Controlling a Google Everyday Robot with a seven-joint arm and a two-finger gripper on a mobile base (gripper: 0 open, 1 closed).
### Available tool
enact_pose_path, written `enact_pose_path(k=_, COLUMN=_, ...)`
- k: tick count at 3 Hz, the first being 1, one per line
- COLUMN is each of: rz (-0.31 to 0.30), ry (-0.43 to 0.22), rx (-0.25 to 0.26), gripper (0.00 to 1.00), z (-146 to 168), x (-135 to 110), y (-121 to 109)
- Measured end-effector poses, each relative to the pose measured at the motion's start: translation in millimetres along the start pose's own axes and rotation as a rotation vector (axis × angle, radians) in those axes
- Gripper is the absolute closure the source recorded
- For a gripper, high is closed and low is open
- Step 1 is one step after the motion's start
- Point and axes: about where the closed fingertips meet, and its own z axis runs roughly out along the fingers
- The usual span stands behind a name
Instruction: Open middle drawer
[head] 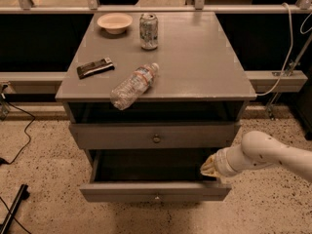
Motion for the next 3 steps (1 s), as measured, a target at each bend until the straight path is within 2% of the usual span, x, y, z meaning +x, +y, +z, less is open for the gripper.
enact_pose_path(k=1, rz=0.010, ry=0.026, rx=0.011, gripper=0.96, z=15, x=1, y=-10)
enact_pose_path(k=2, rz=0.023, ry=0.013, rx=0.026, gripper=1.00, z=35, x=7, y=-15)
enact_pose_path(k=3, rz=0.032, ry=-0.004, rx=0.017, gripper=1.00, z=57, x=15, y=-16)
